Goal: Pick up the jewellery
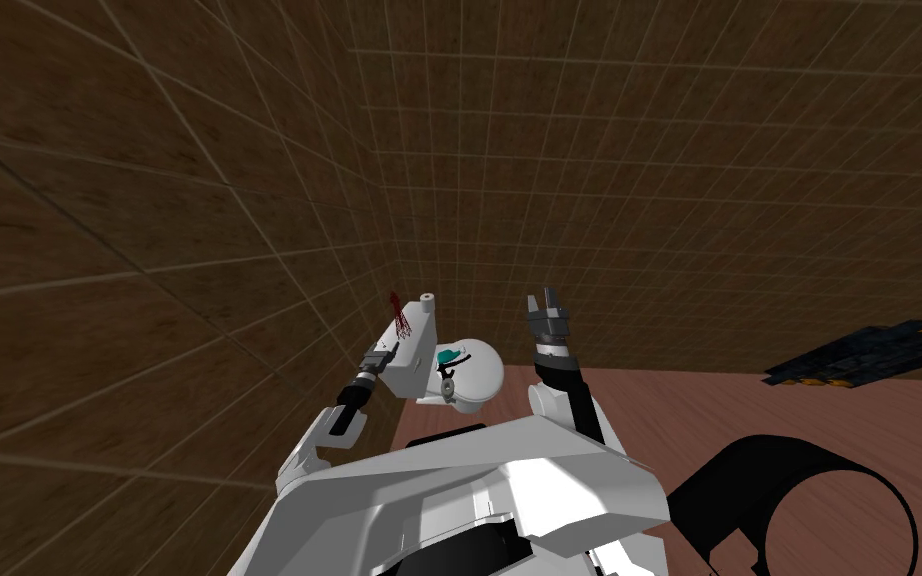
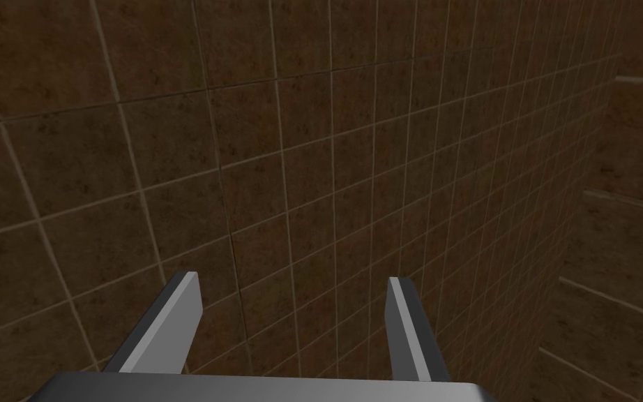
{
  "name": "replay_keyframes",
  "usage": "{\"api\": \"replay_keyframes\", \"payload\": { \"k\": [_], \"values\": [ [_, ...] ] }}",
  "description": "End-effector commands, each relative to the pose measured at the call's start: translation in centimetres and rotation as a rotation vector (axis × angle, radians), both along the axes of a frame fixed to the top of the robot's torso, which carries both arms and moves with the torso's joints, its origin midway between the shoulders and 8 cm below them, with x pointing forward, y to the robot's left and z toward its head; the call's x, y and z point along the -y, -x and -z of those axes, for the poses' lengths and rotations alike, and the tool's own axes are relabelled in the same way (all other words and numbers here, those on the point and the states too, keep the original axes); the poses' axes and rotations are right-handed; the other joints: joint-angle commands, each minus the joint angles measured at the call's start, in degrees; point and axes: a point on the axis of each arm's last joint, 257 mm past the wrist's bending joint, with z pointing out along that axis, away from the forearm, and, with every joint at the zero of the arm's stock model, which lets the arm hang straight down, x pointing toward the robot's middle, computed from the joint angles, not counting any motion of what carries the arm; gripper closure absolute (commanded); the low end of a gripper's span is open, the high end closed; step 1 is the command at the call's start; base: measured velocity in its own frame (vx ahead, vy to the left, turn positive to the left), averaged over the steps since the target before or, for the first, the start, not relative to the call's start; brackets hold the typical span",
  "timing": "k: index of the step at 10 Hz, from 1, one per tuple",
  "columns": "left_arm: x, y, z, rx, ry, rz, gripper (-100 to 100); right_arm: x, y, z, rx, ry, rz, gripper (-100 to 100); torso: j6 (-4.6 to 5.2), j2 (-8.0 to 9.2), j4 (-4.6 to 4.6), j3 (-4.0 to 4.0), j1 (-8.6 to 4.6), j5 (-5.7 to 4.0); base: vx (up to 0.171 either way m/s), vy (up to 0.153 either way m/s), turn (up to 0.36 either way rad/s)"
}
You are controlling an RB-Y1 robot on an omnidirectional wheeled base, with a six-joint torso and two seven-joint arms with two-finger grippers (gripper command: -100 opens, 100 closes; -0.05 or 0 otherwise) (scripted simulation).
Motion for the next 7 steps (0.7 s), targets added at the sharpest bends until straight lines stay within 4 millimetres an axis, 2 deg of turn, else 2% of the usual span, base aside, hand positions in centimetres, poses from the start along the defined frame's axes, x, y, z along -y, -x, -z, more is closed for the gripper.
{"api": "replay_keyframes", "payload": {
  "k": [1, 2, 6, 7],
  "values": [
    [0.00, 0.00, 0.00, 0.000, 0.000, 0.000, -100, 0.00, 0.00, 0.00, 0.000, 0.000, 0.000, 0, 0.00, 0.00, 0.00, 0.00, 0.00, 0.00, 0.000, 0.000, 0.000],
    [0.00, 0.00, 0.00, 0.000, 0.000, 0.000, 100, 0.00, 0.00, 0.00, 0.000, 0.000, 0.000, 0, 0.00, -0.02, -0.01, -0.01, 0.01, 0.00, 0.000, 0.000, 0.000],
    [0.00, 0.00, 0.00, 0.000, 0.000, 0.000, 100, 0.00, 0.00, 0.00, 0.000, 0.000, 0.000, 0, 0.00, -0.04, -0.01, -0.02, 0.01, 0.01, 0.000, 0.000, 0.000],
    [0.00, 0.00, 0.00, 0.000, 0.000, 0.000, 0, 0.00, 0.00, 0.00, 0.000, 0.000, 0.000, 0, 0.00, -0.04, -0.01, -0.02, 0.01, 0.01, 0.000, 0.000, 0.000]
  ]
}}
